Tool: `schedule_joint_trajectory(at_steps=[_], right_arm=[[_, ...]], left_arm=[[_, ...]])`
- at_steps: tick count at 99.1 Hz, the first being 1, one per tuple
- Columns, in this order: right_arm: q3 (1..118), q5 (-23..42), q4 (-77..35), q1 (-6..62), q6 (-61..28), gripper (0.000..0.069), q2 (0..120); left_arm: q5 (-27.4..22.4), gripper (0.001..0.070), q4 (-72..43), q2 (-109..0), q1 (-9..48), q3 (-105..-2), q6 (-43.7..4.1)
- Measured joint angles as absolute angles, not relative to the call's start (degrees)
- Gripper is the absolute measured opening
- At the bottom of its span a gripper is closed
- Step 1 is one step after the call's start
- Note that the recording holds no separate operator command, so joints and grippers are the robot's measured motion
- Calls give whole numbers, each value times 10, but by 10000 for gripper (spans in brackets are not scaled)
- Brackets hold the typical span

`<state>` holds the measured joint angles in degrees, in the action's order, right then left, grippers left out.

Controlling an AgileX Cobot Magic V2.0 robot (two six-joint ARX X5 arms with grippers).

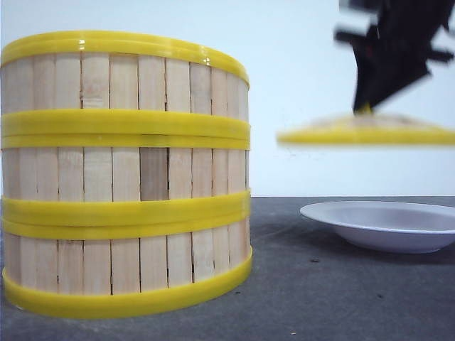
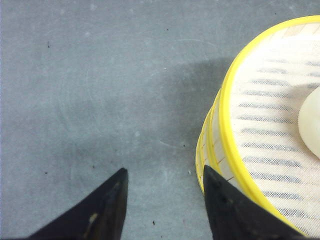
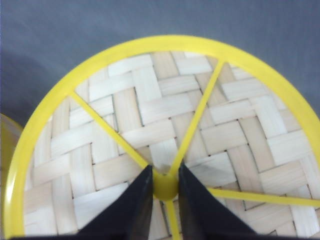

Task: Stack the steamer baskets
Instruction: 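Lift the lid off the white plate and carry it over the stack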

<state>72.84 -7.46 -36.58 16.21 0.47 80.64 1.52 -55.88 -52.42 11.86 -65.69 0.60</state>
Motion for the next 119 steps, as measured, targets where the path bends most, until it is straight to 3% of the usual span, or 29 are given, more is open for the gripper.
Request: schedule_joint_trajectory(at_steps=[29, 54, 81, 119], right_arm=[[910, -127, -483, 212, 1, 57, 808], [1020, -151, -518, 325, 1, 57, 853], [1039, -147, -507, 423, -2, 57, 921], [1039, -132, -492, 469, -3, 57, 976]], left_arm=[[16, 275, -559, -524, 119, -657, 6], [16, 275, -558, -524, 119, -657, 6], [16, 275, -558, -524, 119, -657, 6], [16, 275, -558, -524, 119, -657, 6]])
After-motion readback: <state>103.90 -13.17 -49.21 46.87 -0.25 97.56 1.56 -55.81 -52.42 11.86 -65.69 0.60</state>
